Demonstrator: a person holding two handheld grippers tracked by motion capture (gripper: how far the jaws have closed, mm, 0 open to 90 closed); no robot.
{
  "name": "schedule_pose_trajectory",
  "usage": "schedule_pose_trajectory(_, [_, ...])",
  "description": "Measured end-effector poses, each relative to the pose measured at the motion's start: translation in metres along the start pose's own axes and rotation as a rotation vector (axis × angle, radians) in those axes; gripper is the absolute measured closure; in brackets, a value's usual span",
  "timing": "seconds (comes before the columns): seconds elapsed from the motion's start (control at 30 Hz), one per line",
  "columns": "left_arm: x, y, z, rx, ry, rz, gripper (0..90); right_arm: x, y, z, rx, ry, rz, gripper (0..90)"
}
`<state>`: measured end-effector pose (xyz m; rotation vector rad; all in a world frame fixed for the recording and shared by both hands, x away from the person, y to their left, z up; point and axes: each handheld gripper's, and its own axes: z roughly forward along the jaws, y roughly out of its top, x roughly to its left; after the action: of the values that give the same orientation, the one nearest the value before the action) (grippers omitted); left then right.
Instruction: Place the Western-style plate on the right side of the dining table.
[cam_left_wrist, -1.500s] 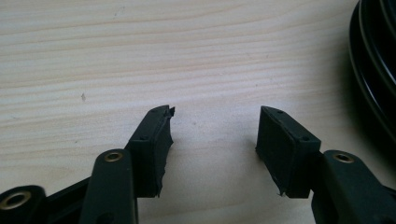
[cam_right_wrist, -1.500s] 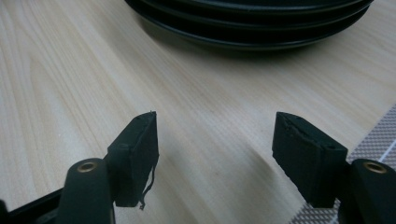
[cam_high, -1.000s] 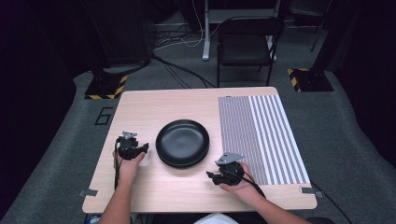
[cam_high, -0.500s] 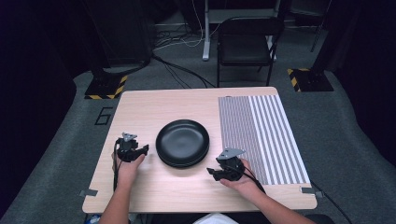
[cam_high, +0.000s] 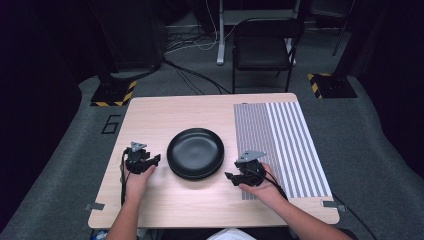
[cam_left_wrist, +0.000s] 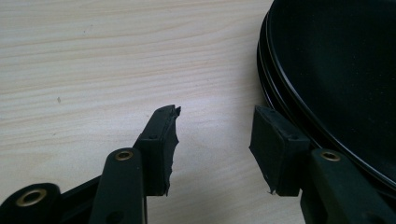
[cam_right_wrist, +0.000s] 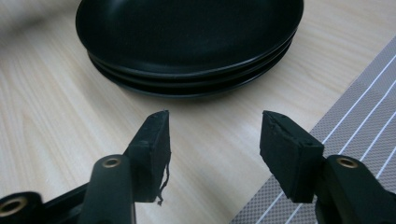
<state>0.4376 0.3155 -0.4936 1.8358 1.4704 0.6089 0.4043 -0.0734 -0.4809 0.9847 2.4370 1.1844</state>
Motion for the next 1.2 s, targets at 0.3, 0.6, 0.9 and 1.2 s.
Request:
schedule_pose_trajectory(0.3, [-0.002,0.002,-0.002,0.003,-0.025,-0.010,53.8,-0.011,0.012,0.005,-0.022,-0.010,0.043,45.3])
schedule_pose_trajectory(0.6, [-0.005,0.004,-0.004,-0.021,-0.053,-0.022,50.8,-0.021,0.018,0.008,-0.050,-0.033,0.075,45.7])
schedule_pose_trajectory(0.9, [-0.005,0.009,-0.009,-0.032,-0.091,-0.034,50.7,-0.038,0.026,0.012,-0.078,-0.054,0.140,46.7])
schedule_pose_trajectory(1.2, [-0.008,0.013,-0.008,-0.038,-0.123,-0.050,54.0,-0.044,0.028,0.028,-0.048,-0.083,0.146,47.3])
